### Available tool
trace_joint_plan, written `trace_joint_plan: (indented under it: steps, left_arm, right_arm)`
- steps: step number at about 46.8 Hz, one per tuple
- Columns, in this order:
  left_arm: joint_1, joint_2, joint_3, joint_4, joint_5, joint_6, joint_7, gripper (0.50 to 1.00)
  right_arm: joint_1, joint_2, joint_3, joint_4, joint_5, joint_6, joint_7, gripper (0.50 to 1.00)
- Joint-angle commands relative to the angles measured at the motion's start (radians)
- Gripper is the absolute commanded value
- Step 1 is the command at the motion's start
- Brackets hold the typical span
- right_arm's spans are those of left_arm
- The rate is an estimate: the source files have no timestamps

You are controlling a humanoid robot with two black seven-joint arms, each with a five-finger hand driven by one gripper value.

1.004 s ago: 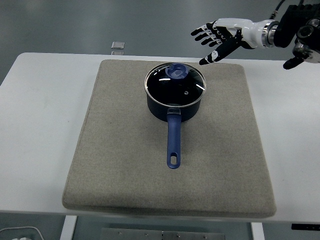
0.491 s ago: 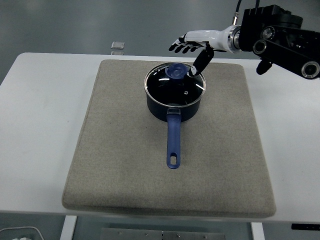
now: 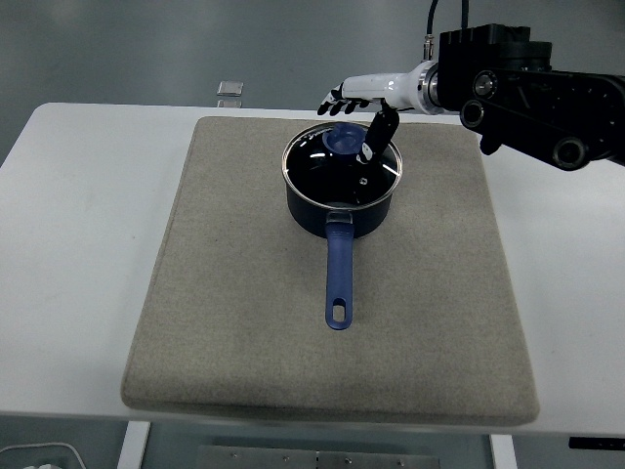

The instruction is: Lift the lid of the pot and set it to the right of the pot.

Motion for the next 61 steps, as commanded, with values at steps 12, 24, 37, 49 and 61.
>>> trace_joint_plan:
  steps: [12,24,37,49,61]
  left_arm:
    - [0.0,0.0,0.0,0.0,0.0,0.001,0.0,1.0]
    - [0.0,0.0,0.0,0.0,0.001,0.001,0.0,1.0]
    - [0.0,0.0,0.0,0.0,0.0,0.001,0.0,1.0]
    - [0.0,0.0,0.0,0.0,0.0,0.001,0.0,1.0]
    - [0.0,0.0,0.0,0.0,0.0,0.001,0.0,1.0]
  right_arm:
    - [0.006,0.009,0.0,-0.001,-0.003,0.0,0.0,0.858]
    - [0.006,0.021,-0.002,-0.003,-0.003,0.0,0.0,0.829]
    - [0.006,0.023,-0.017,-0.008,-0.004,0.0,0.0,0.799]
    - [0.006,0.023,-0.017,-0.008,-0.004,0.001,0.0,0.795]
    - [0.005,0.023,-0.019,-0.009,-0.004,0.003,-0.001,0.758]
